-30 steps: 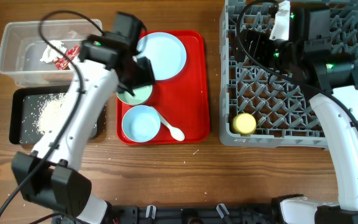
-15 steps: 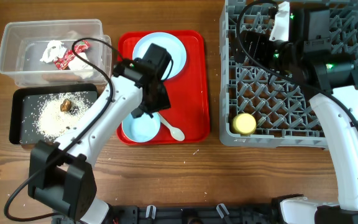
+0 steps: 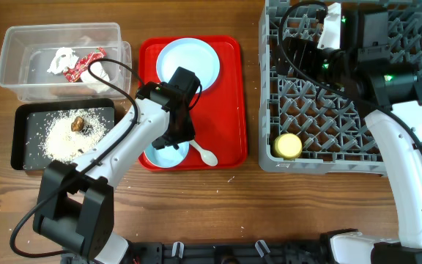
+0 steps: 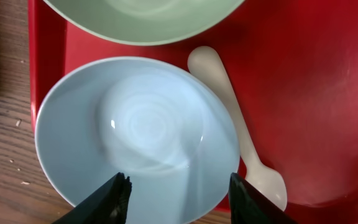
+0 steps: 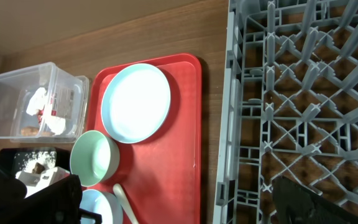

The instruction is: Sort waste into correct bins and load items into the dishwasher rack

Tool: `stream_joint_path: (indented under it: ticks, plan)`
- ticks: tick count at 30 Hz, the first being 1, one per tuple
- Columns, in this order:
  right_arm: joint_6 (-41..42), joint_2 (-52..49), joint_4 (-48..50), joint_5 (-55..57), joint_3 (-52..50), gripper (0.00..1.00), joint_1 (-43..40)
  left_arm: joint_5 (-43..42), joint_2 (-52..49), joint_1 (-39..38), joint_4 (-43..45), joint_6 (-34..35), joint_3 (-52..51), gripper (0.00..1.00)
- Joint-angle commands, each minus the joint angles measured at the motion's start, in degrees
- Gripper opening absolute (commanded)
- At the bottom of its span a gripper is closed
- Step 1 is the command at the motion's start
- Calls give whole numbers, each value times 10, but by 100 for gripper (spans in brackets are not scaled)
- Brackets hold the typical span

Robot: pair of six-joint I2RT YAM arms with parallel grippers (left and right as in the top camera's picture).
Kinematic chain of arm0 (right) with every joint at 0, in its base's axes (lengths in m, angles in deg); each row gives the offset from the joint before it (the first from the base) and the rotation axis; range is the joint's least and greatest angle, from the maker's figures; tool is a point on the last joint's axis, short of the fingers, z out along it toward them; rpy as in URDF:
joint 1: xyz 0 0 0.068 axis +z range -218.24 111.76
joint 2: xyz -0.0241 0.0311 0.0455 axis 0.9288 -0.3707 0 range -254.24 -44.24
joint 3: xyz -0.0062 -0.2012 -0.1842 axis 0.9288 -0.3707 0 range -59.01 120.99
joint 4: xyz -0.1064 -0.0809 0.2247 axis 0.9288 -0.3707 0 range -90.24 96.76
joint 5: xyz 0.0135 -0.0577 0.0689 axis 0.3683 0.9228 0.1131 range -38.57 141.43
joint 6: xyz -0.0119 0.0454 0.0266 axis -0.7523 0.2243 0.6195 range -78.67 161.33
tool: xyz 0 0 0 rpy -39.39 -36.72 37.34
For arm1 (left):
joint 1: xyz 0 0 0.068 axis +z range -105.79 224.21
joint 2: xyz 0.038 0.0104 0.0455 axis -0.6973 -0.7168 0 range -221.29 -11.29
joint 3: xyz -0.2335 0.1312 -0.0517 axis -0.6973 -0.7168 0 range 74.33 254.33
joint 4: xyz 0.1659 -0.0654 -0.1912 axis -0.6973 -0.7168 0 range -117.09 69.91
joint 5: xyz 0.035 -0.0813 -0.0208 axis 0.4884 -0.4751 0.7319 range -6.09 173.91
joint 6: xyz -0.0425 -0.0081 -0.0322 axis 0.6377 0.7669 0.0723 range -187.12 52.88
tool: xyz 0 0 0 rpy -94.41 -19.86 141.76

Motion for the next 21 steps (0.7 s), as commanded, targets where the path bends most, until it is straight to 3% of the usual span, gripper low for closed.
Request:
stream_joint_path:
  ticks: [1,10,21]
  plan:
    - [-8,-7,-3,7,4,100,2,21,-1,3,0,1,-7,50]
    - [-8,-7,-4,7,4,100,2,23,-2,9,66,-15,-88,50]
    - [-8,-7,-3,7,4,100,2,34,-2,82,70,-75,-93,53]
